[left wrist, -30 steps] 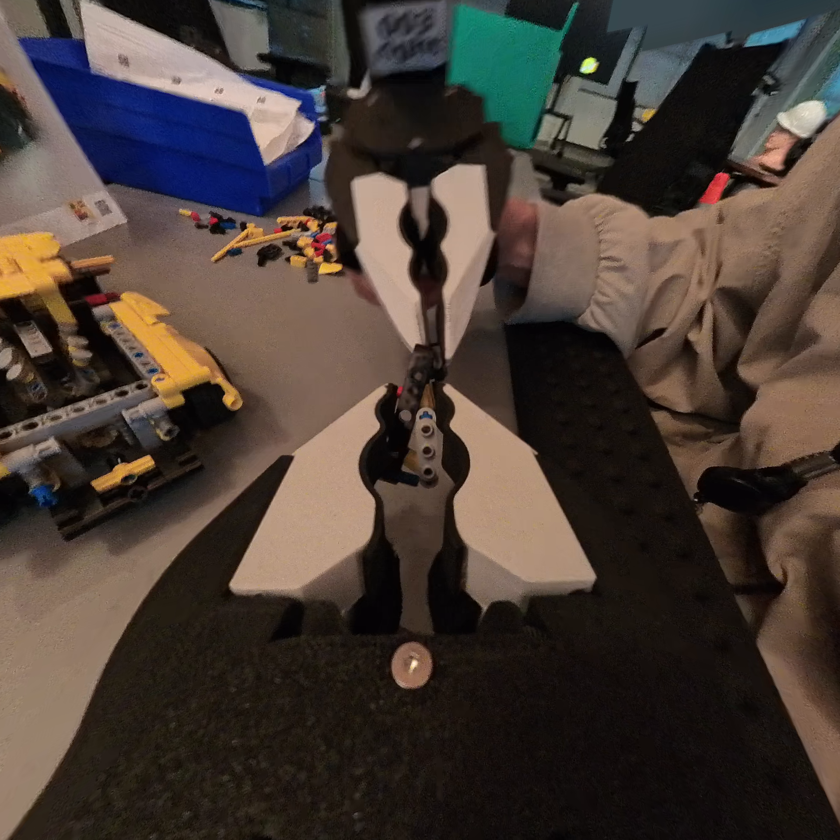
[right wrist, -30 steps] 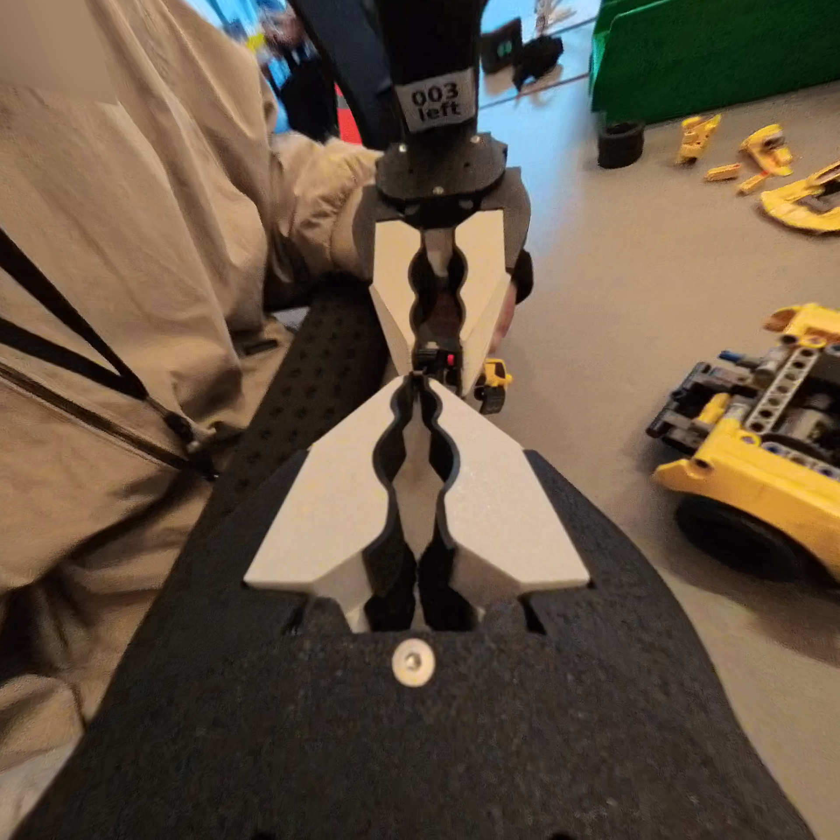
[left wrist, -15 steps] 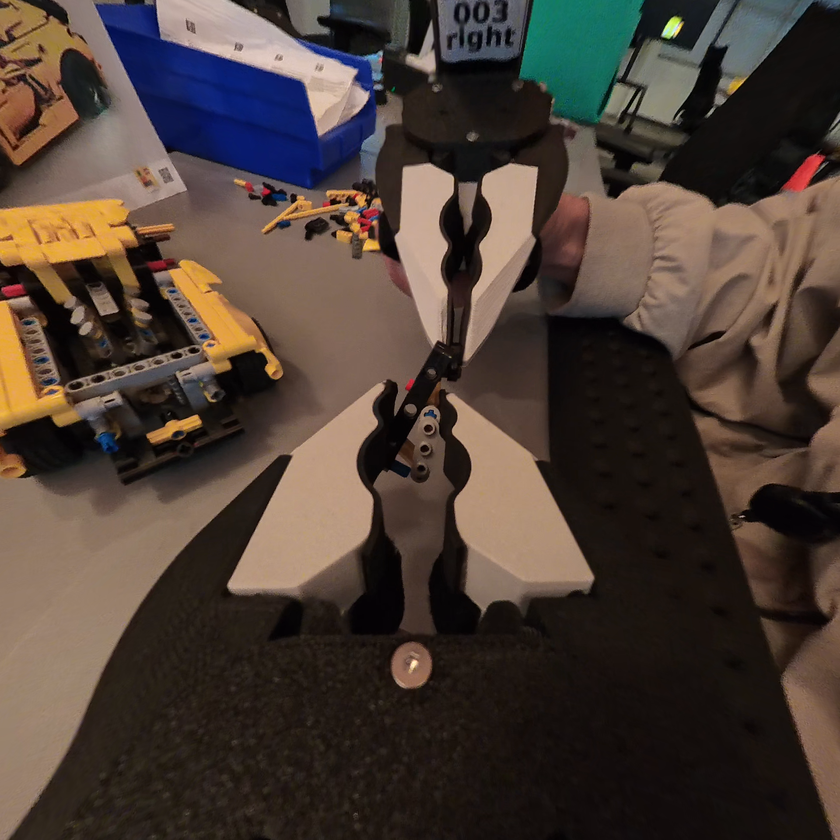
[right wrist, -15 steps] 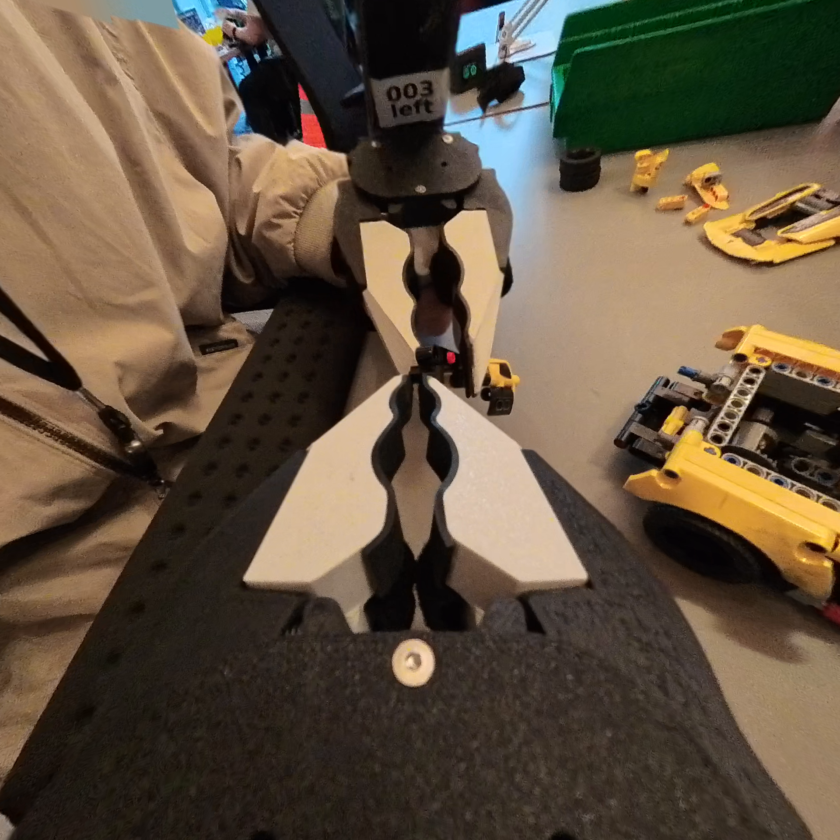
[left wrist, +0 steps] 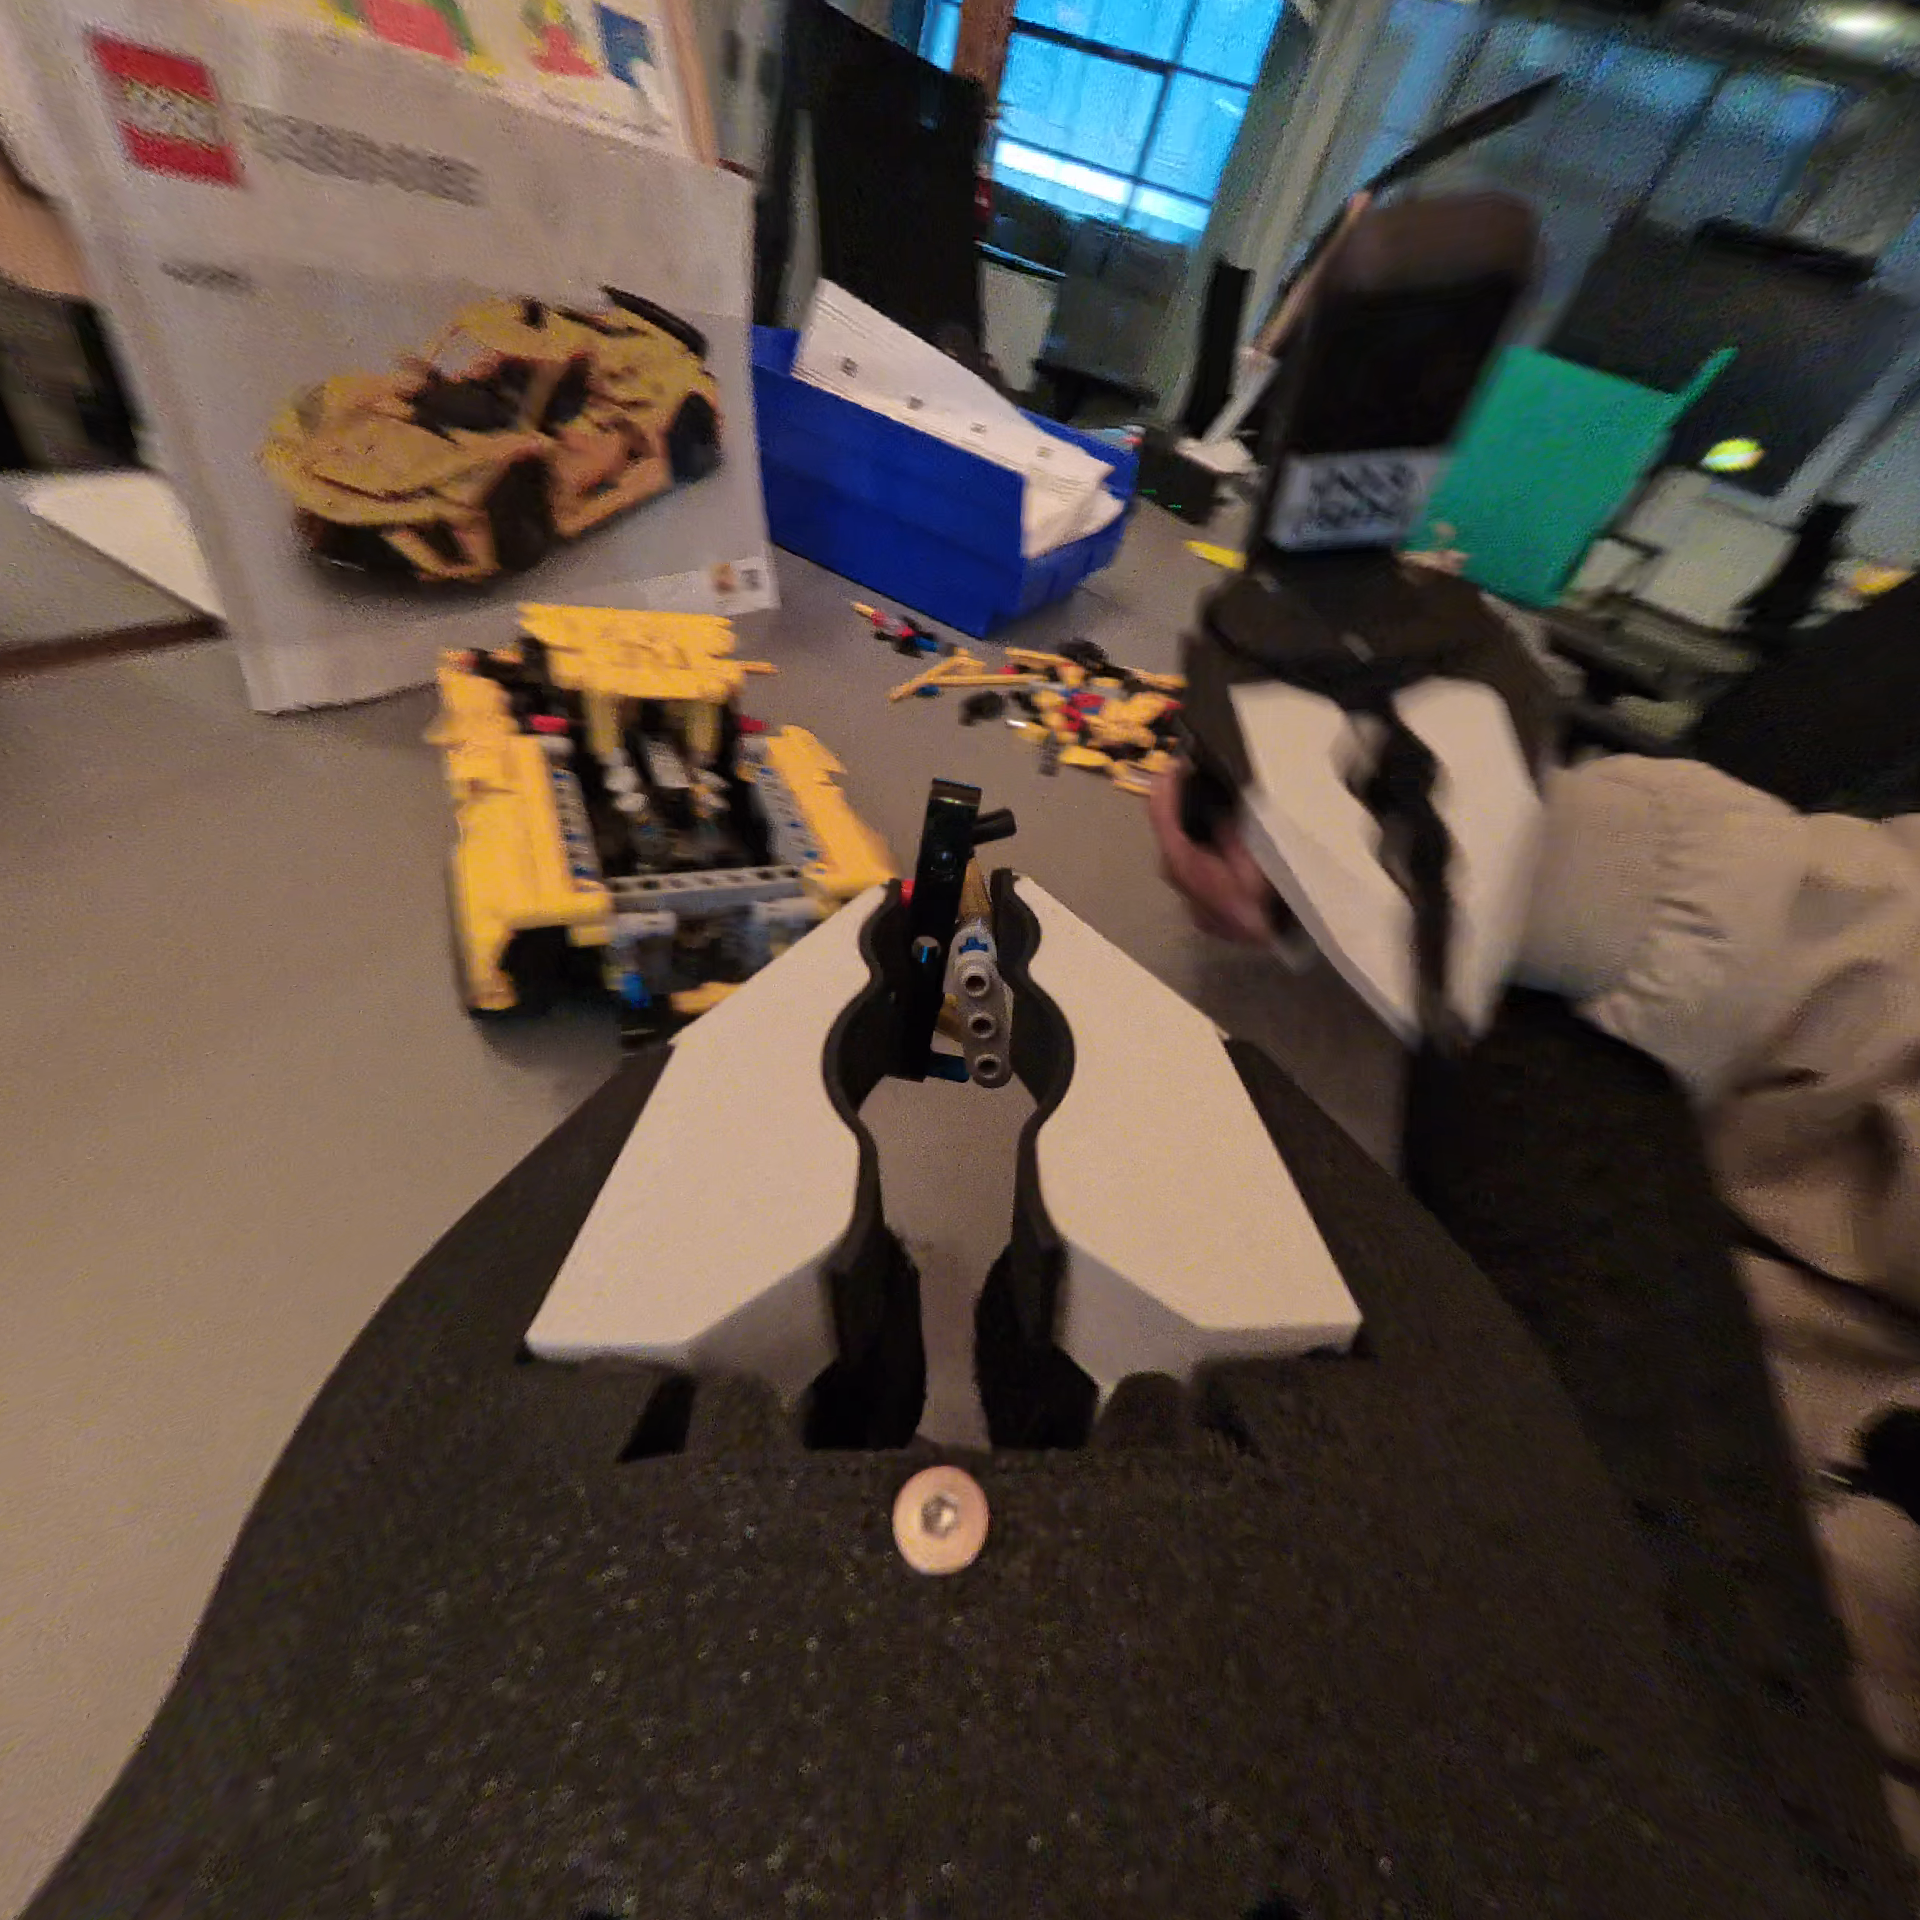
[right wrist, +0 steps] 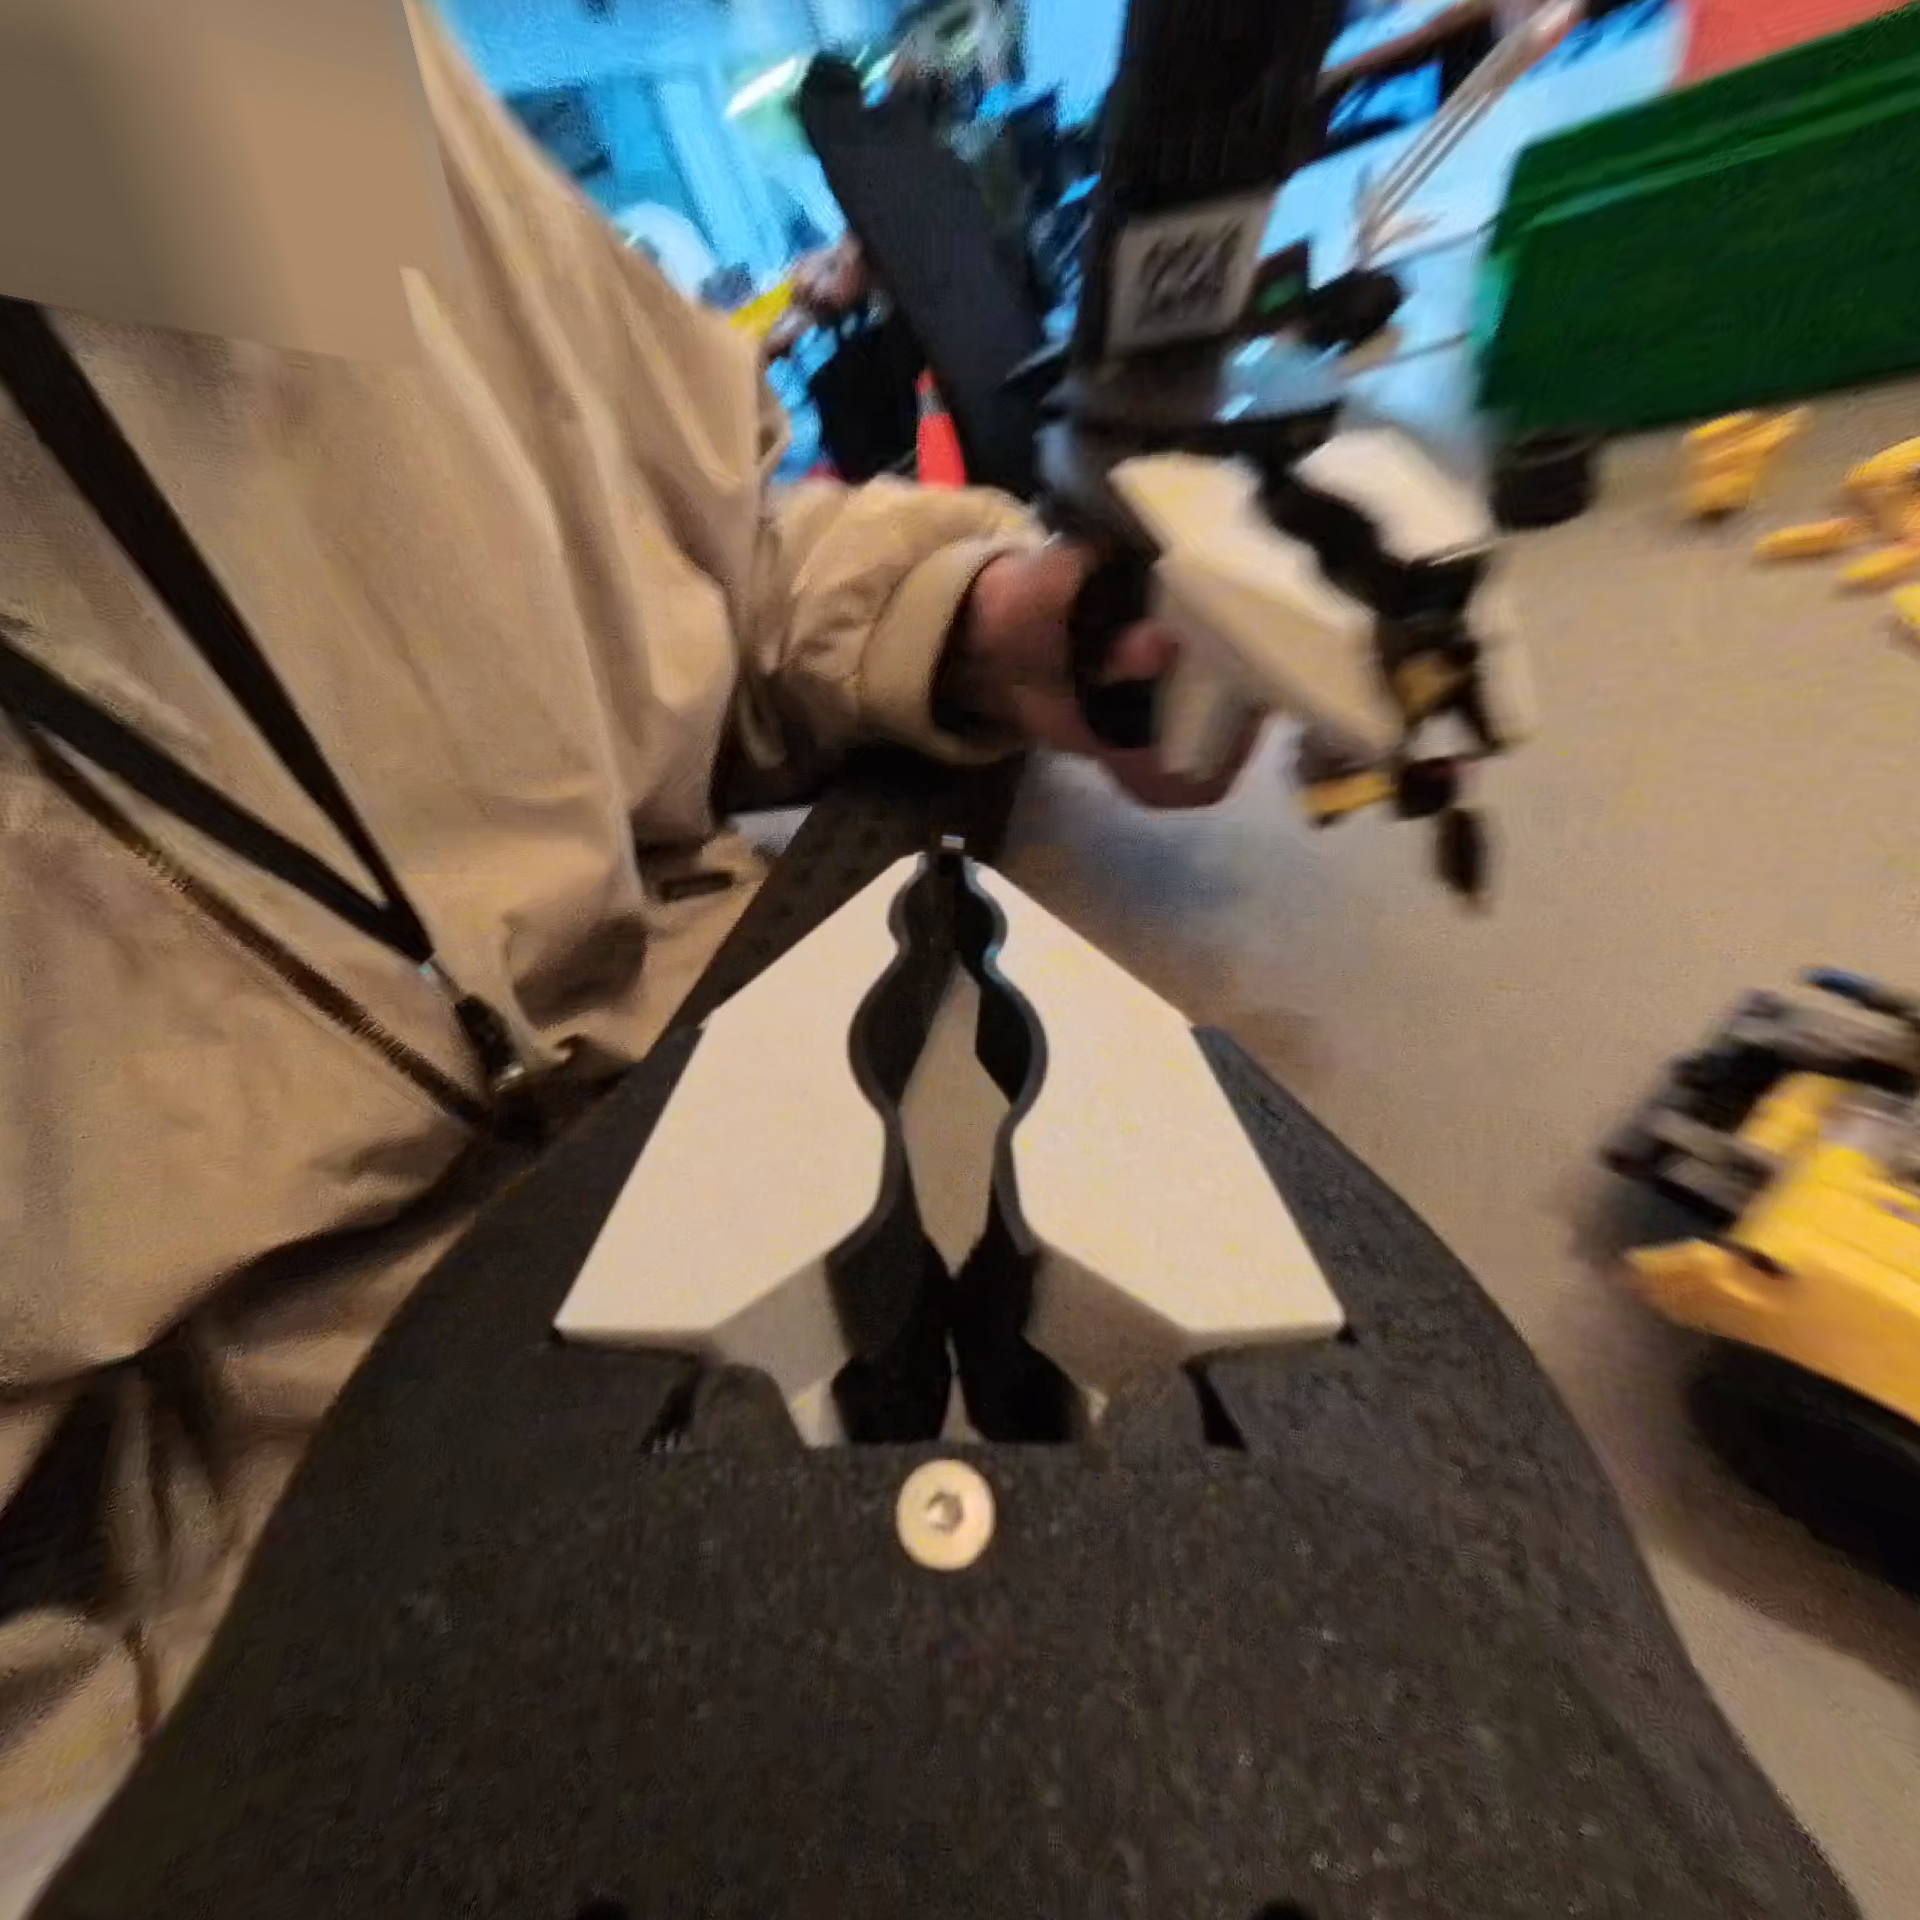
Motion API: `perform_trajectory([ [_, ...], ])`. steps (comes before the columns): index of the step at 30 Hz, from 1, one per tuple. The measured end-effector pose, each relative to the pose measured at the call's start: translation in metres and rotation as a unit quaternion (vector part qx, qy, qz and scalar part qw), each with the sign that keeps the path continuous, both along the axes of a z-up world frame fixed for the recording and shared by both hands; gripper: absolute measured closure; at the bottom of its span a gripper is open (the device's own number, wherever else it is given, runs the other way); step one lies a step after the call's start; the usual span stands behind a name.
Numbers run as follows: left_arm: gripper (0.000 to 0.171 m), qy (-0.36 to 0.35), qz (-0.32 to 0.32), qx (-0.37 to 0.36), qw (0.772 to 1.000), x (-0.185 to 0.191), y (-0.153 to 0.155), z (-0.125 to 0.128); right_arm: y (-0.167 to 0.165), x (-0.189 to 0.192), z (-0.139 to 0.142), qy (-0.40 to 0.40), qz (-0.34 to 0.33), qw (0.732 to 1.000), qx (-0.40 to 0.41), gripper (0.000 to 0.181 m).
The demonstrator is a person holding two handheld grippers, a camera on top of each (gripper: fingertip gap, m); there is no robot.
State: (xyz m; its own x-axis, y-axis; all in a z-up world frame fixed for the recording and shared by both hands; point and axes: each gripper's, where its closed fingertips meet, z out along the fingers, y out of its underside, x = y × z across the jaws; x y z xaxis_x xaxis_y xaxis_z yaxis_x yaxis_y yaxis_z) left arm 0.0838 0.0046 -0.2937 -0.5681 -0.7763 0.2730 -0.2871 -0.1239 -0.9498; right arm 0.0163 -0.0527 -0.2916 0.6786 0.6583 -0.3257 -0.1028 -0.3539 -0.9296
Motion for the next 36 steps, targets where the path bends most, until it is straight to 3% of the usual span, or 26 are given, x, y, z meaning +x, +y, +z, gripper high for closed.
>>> perform_trajectory([
  [1, 0.156, 0.006, -0.021, -0.028, 0.999, -0.004, -0.005, 0.003, 0.000, 0.020, 0.004, 0.008, -0.039, 0.999, 0.004, 0.179],
  [3, 0.156, 0.000, 0.004, -0.054, 0.999, 0.000, 0.010, 0.009, -0.006, 0.026, 0.005, 0.040, -0.040, 0.998, 0.000, 0.179],
  [5, 0.156, 0.015, -0.027, -0.116, 0.993, -0.002, 0.009, 0.015, -0.008, 0.037, 0.003, 0.015, -0.075, 0.997, 0.004, 0.179],
  [9, 0.156, 0.021, -0.081, -0.199, 0.976, -0.010, 0.003, 0.028, -0.040, 0.113, 0.003, 0.018, -0.223, 0.973, -0.049, 0.179],
  [10, 0.156, 0.030, -0.098, -0.209, 0.972, -0.013, -0.001, 0.027, -0.060, 0.143, -0.006, -0.005, -0.292, 0.953, -0.083, 0.179],
  [12, 0.156, 0.049, -0.114, -0.210, 0.970, -0.015, -0.009, 0.020, -0.120, 0.212, -0.027, -0.062, -0.461, 0.872, -0.154, 0.179],
  [14, 0.156, 0.051, -0.118, -0.187, 0.974, -0.014, -0.015, 0.014, -0.177, 0.247, -0.041, -0.043, -0.550, 0.806, -0.216, 0.179],
  [15, 0.156, 0.049, -0.120, -0.173, 0.976, -0.014, -0.019, 0.012, -0.197, 0.254, -0.051, -0.037, -0.567, 0.785, -0.248, 0.176],
  [18, 0.156, 0.049, -0.111, -0.140, 0.983, -0.010, -0.025, 0.005, -0.230, 0.263, -0.068, -0.060, -0.582, 0.757, -0.291, 0.155],
  [22, 0.156, 0.052, -0.104, -0.144, 0.983, -0.008, -0.022, 0.001, -0.241, 0.270, -0.037, -0.047, -0.614, 0.745, -0.255, 0.155],
  [23, 0.156, 0.048, -0.103, -0.153, 0.982, -0.008, -0.020, 0.004, -0.234, 0.269, -0.023, -0.044, -0.619, 0.746, -0.244, 0.154],
  [25, 0.156, 0.031, -0.107, -0.186, 0.976, -0.009, -0.013, 0.016, -0.195, 0.254, 0.015, -0.058, -0.592, 0.778, -0.204, 0.154],
  [27, 0.156, 0.013, -0.122, -0.246, 0.962, -0.013, -0.005, 0.034, -0.123, 0.216, 0.056, -0.058, -0.511, 0.848, -0.130, 0.153],
  [29, 0.156, 0.012, -0.134, -0.305, 0.943, -0.016, 0.004, 0.046, -0.044, 0.154, 0.082, -0.045, -0.380, 0.922, -0.058, 0.138],
  [30, 0.156, 0.013, -0.133, -0.326, 0.936, -0.016, 0.010, 0.048, -0.012, 0.123, 0.084, -0.035, -0.324, 0.944, -0.038, 0.134],
  [32, 0.156, 0.014, -0.105, -0.344, 0.933, -0.010, 0.022, 0.046, 0.040, 0.079, 0.065, -0.047, -0.258, 0.964, -0.028, 0.121],
  [36, 0.156, 0.030, -0.081, -0.392, 0.916, -0.002, 0.038, 0.042, 0.098, 0.047, 0.004, -0.163, -0.276, 0.947, -0.004, 0.122],
])
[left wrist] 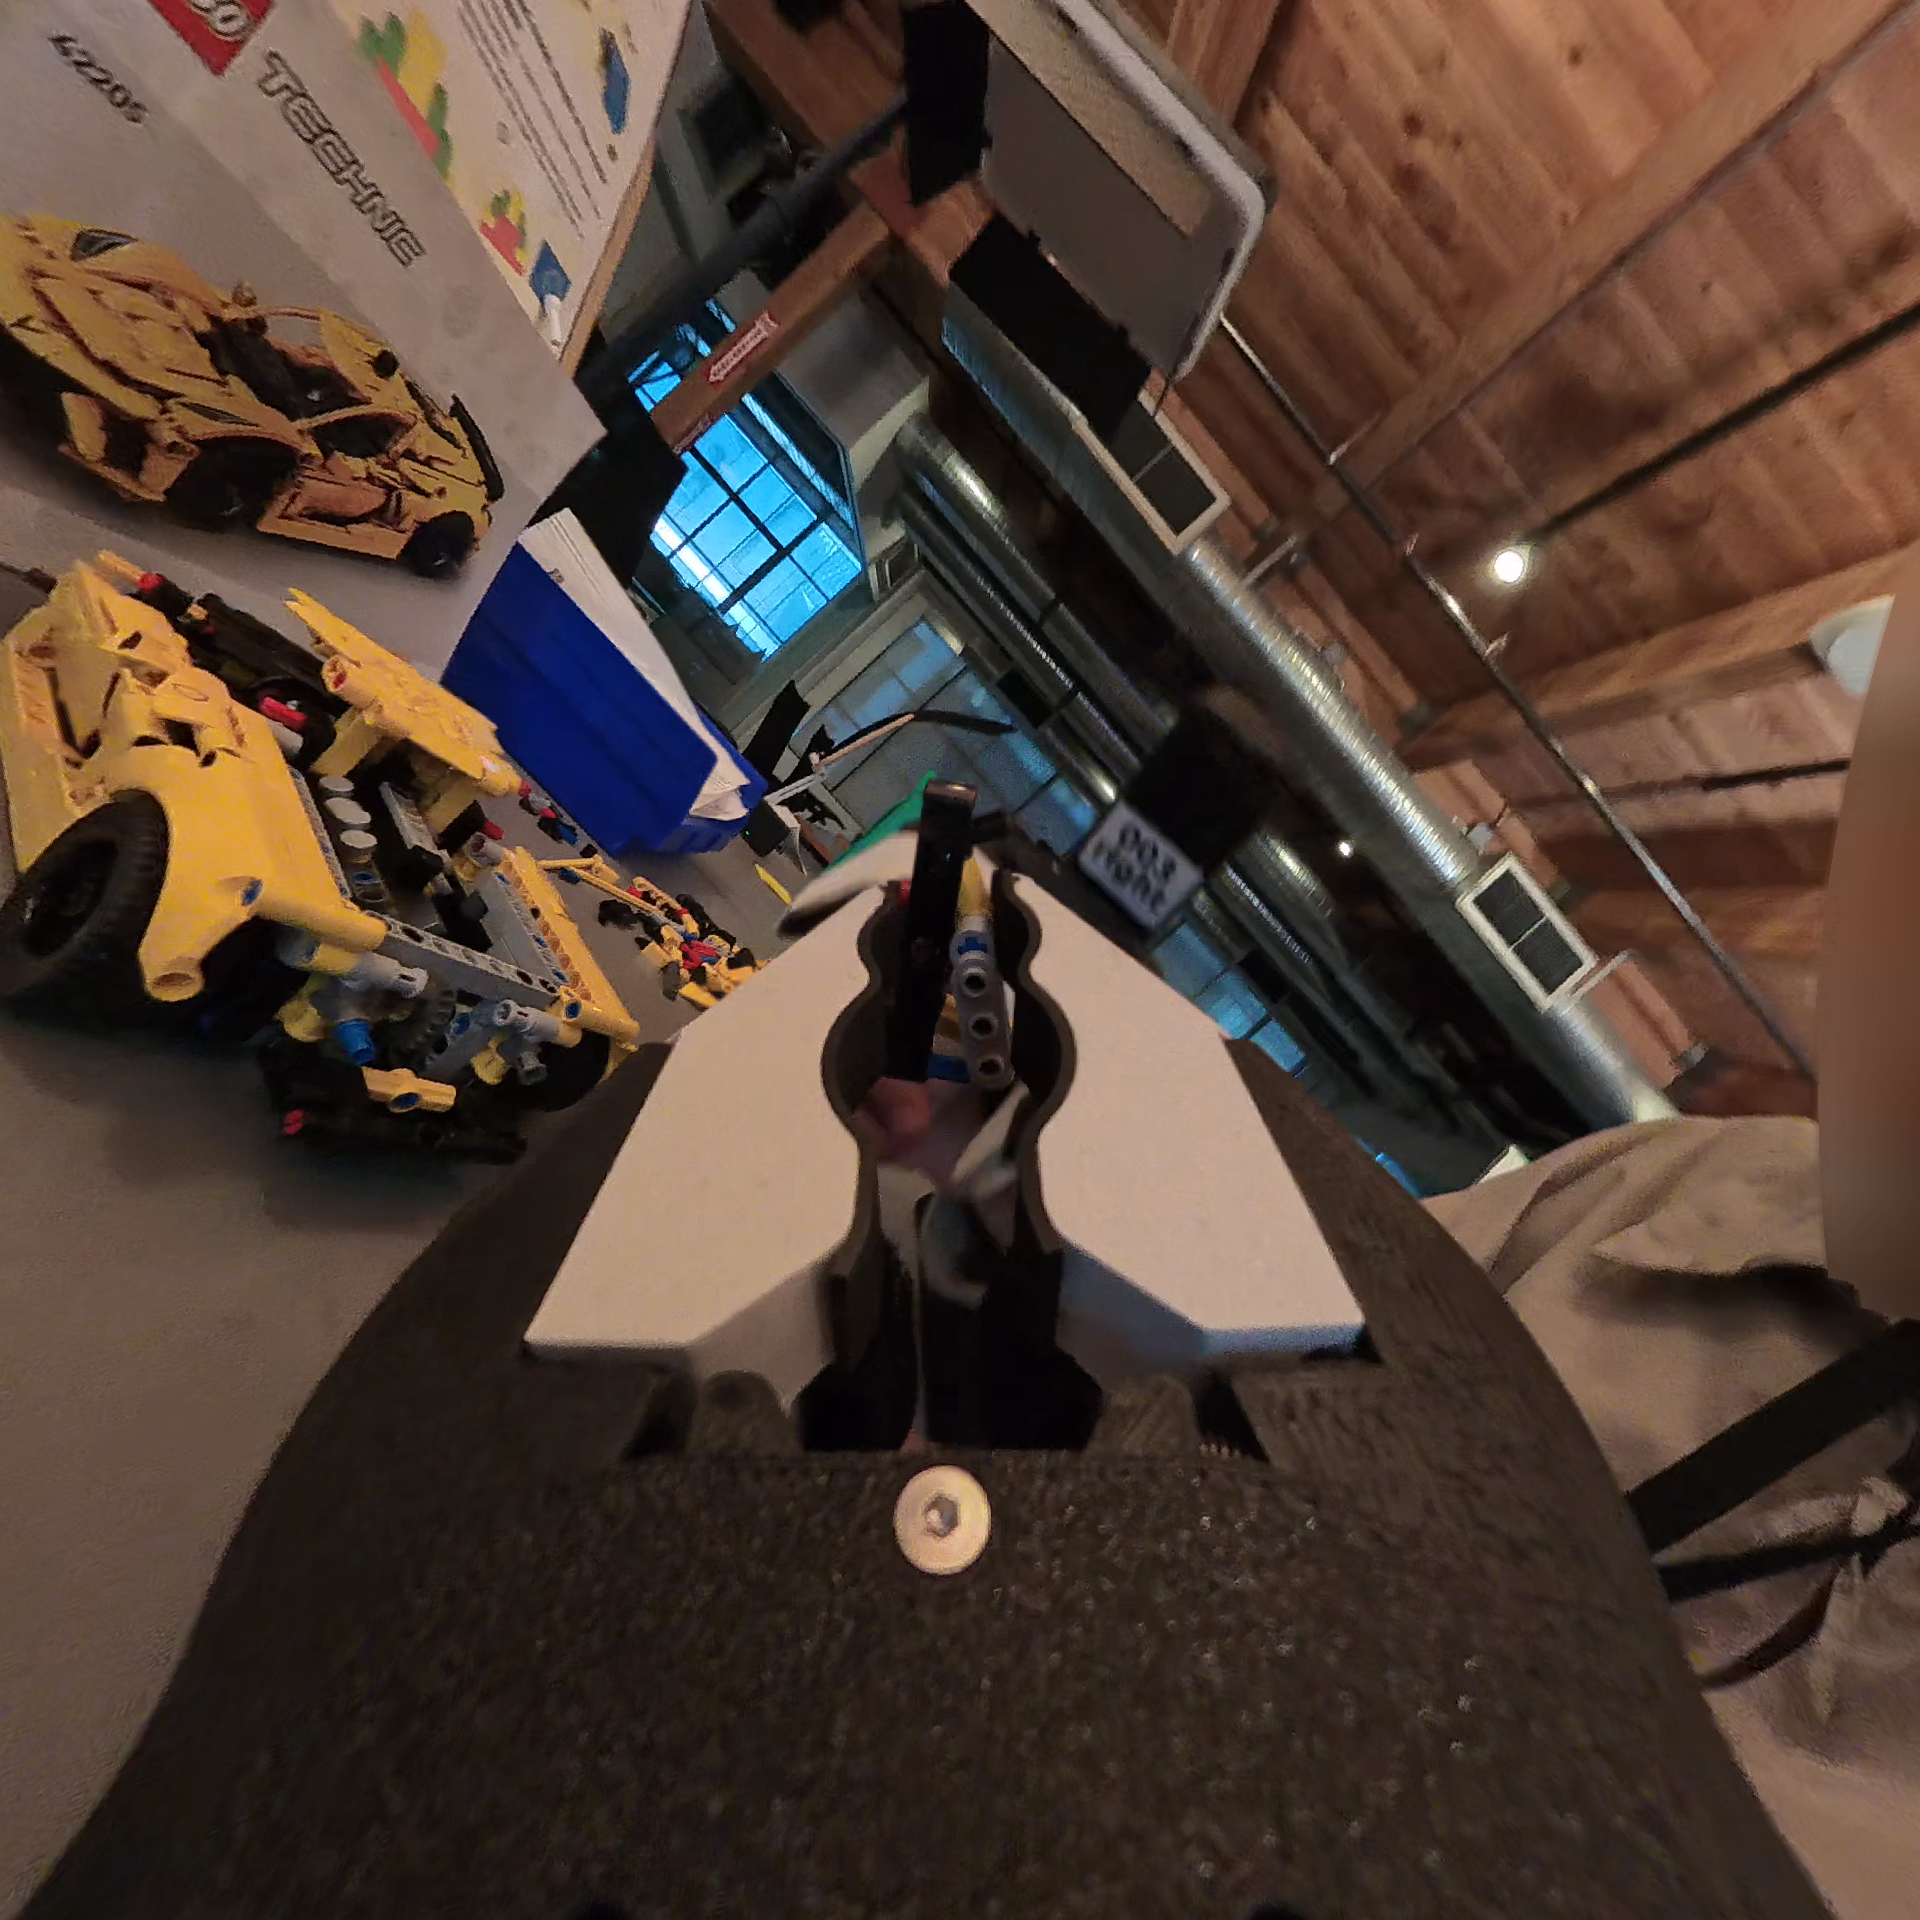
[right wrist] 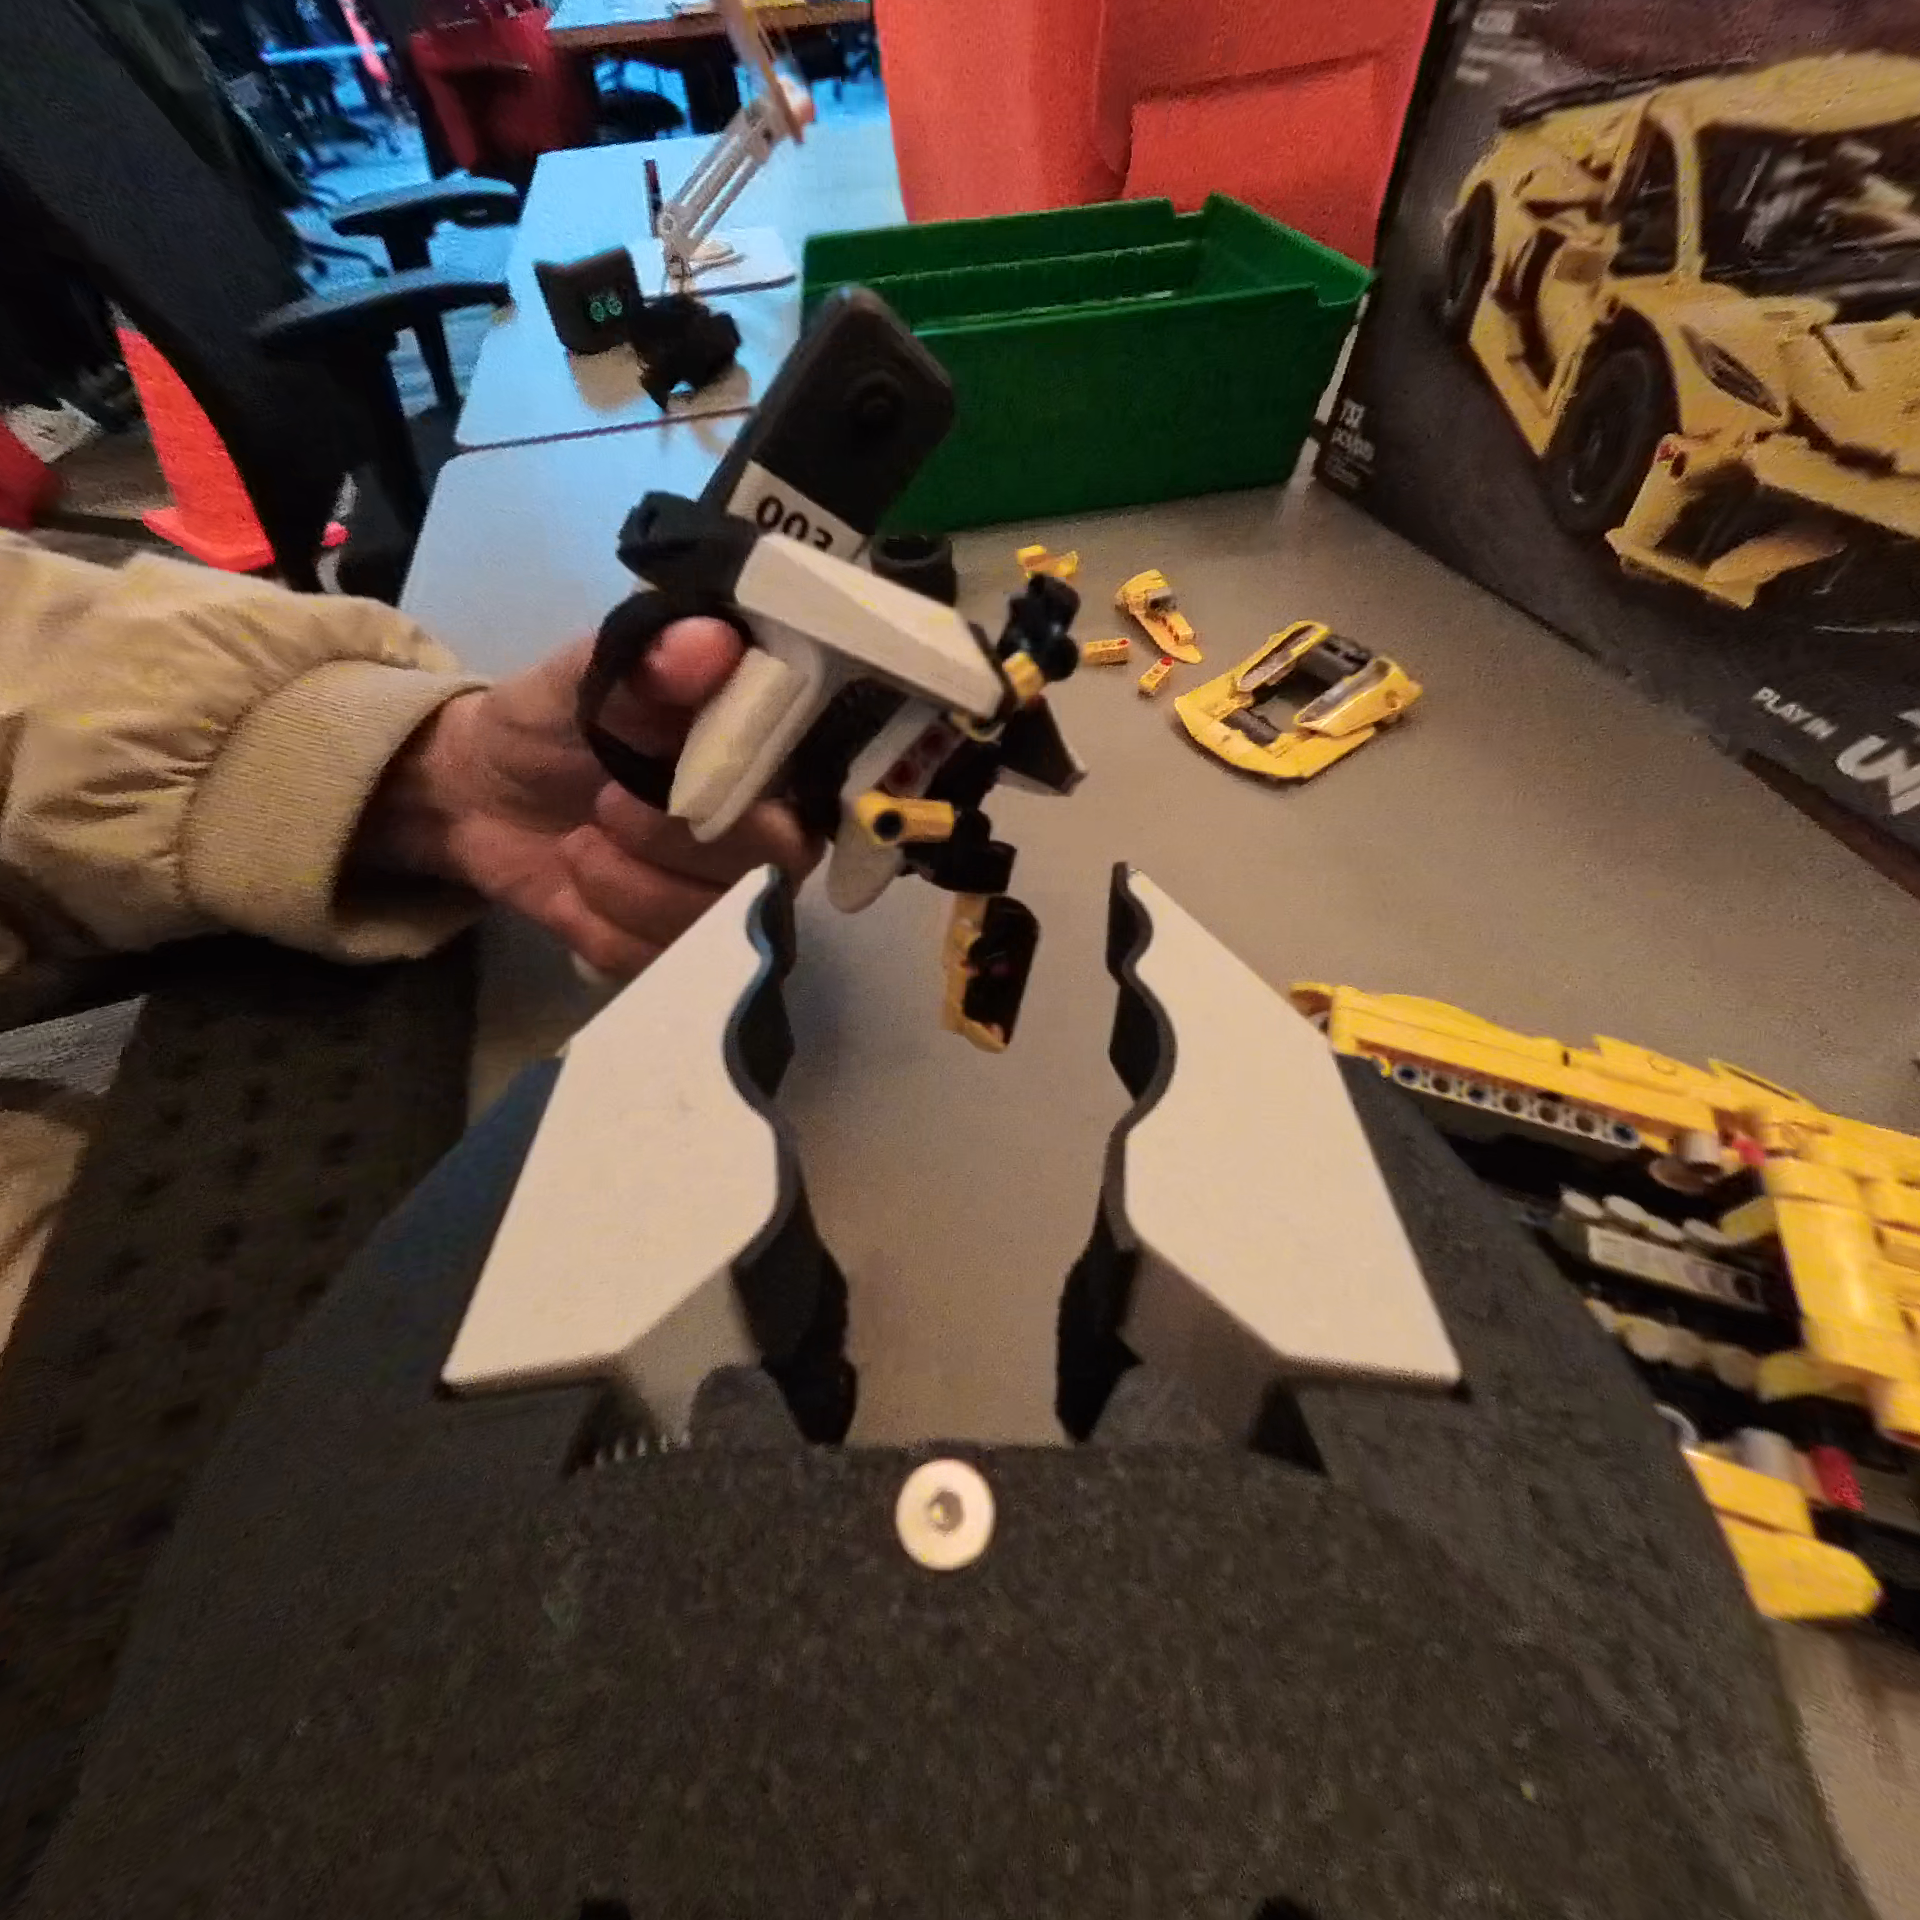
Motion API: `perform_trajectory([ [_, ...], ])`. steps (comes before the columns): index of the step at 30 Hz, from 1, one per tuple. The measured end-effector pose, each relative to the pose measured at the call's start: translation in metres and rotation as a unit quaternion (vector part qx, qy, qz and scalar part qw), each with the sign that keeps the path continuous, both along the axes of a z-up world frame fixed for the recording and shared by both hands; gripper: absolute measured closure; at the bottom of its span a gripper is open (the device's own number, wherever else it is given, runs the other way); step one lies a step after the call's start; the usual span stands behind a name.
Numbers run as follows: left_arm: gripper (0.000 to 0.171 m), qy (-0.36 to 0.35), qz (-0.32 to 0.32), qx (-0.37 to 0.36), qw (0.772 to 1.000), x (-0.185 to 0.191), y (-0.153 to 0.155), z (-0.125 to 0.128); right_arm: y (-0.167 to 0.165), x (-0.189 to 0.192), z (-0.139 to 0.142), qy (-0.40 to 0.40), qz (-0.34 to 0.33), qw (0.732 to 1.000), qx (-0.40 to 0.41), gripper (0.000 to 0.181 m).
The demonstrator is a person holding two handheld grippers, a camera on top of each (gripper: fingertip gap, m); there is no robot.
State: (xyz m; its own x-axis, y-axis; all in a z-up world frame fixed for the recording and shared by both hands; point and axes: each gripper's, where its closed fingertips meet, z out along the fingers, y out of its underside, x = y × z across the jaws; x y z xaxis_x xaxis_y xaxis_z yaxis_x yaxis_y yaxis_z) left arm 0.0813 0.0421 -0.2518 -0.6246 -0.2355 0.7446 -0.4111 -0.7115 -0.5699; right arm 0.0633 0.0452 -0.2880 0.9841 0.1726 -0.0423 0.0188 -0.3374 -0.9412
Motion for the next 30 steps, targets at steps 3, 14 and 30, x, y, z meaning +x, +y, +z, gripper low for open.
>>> perform_trajectory([
  [3, 0.155, 0.027, 0.018, -0.004, 0.999, 0.008, 0.006, -0.010, 0.010, -0.008, 0.004, -0.017, -0.031, 0.999, 0.029, 0.127],
  [14, 0.156, -0.047, -0.148, -0.037, 0.987, -0.031, -0.030, 0.018, -0.036, -0.013, 0.052, 0.204, 0.099, 0.962, 0.149, 0.143],
  [30, 0.156, -0.075, -0.132, 0.057, 0.987, -0.034, -0.048, 0.009, -0.034, -0.025, 0.048, 0.279, 0.132, 0.943, 0.123, 0.157],
])
